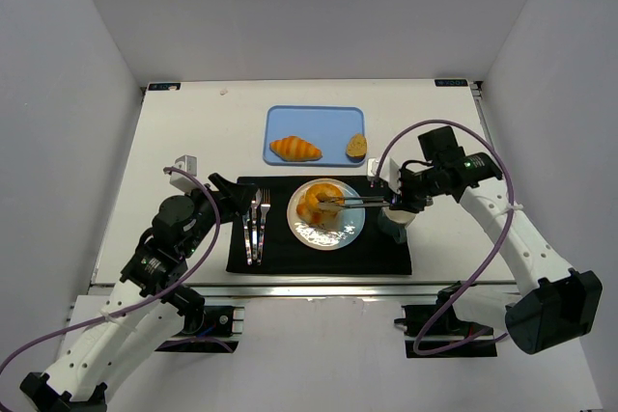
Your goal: Place the bread
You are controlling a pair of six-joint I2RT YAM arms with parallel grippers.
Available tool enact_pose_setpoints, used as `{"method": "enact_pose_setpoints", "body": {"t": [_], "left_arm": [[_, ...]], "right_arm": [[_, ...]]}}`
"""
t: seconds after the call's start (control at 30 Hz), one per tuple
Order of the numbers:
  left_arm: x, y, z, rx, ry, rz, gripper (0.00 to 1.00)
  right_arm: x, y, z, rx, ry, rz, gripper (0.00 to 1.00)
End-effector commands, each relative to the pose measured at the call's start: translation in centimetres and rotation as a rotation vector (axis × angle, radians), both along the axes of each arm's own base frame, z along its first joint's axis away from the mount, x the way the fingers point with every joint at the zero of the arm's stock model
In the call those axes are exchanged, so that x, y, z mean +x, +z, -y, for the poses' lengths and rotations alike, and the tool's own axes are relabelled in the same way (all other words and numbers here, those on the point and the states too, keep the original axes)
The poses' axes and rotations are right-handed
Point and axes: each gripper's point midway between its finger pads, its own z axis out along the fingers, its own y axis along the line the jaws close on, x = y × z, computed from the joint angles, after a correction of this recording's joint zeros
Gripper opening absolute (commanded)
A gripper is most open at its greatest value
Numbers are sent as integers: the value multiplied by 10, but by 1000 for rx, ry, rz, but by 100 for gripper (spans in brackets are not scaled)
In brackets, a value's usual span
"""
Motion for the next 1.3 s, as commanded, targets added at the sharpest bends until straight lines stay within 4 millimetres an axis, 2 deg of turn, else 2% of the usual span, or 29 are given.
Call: {"method": "enact_pose_setpoints", "body": {"t": [0.0,0.23,0.67,0.83,0.9,0.97,1.07,1.1,1.17,1.2,1.27], "left_arm": [[-2,8,1,-13,-8,17,71],[-2,8,-1,-11,-3,16,71],[-3,7,-1,-10,-3,14,71],[-3,7,-2,-12,-1,15,71],[-4,8,-2,-13,0,17,71],[-3,8,-2,-14,2,18,71],[-4,10,-2,-15,2,21,71],[-4,9,-2,-16,1,19,71],[-4,10,-2,-13,0,20,71],[-4,11,-3,-12,1,22,71],[-4,12,-3,-13,1,25,71]], "right_arm": [[-4,4,-5,17,37,17,36],[-4,10,-8,38,42,32,49],[-2,46,-23,157,56,124,49],[1,49,-25,169,49,133,48],[11,60,-30,216,-10,148,46],[32,77,-32,283,-143,164,42],[62,90,-18,348,-326,162,22],[78,91,-5,380,-427,139,13],[96,91,10,404,-525,119,8],[110,90,30,417,-632,120,1],[125,82,55,418,-751,111,0]]}}
